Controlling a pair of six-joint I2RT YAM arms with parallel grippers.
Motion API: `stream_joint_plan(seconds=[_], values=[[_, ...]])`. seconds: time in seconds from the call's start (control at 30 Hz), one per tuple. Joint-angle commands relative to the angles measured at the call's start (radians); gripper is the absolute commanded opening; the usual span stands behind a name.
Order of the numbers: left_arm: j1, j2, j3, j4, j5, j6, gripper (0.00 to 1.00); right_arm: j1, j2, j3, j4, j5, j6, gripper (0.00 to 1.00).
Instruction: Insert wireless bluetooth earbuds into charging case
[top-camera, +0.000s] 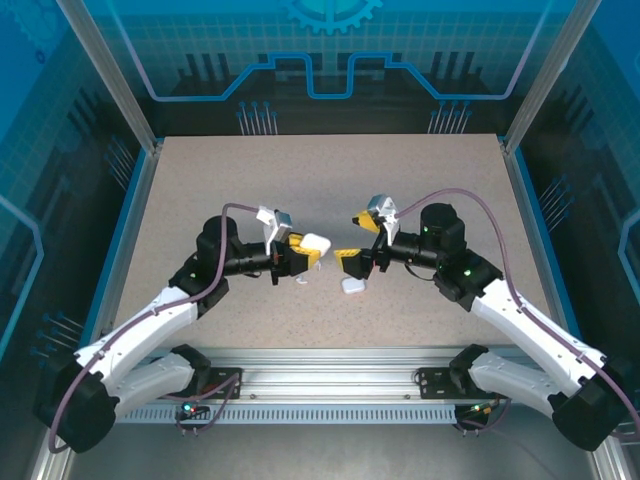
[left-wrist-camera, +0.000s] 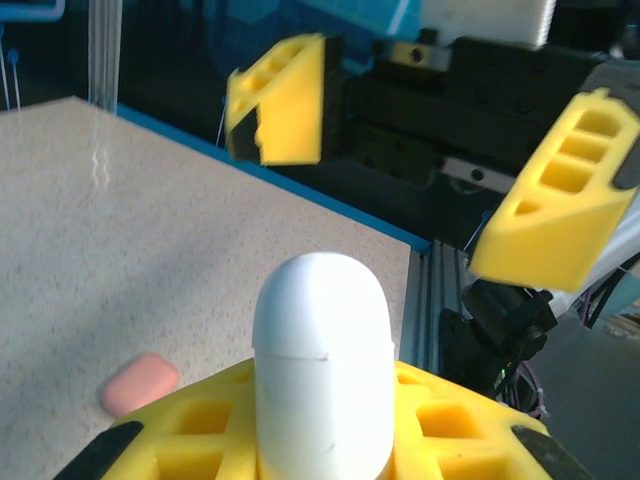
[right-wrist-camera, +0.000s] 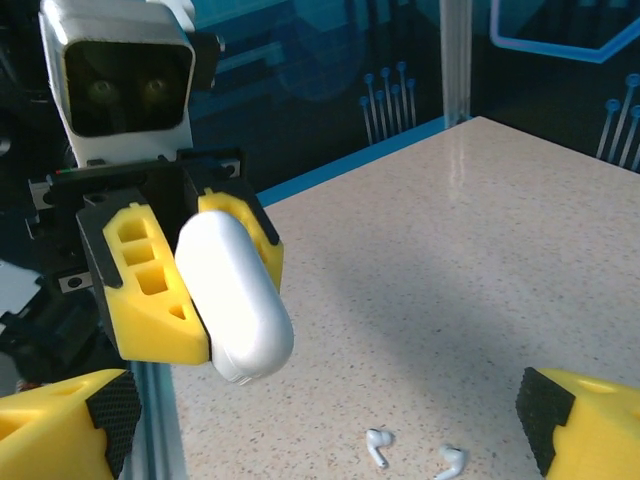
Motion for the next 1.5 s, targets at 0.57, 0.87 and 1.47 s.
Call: stream_joint_plan(seconds=[0.57, 0.87, 1.47], values=[[-0.032, -0.023, 0.017, 0.061, -0.015, 0.078, 0.15, 0.047, 0.127, 0.134, -0.005, -0.069, -0.082, 0.88], [-0.034, -0.029, 0.014, 0.055, -0.007, 0.078, 0.15, 0.052, 0.144, 0.149, -0.012, 0.000, -0.076, 0.84], [-0.037, -0.042, 0.000, 0.053, -0.001, 0.089, 0.15, -0.001, 0.131, 0.176, -0.027, 0.075, -0.009, 0.82]])
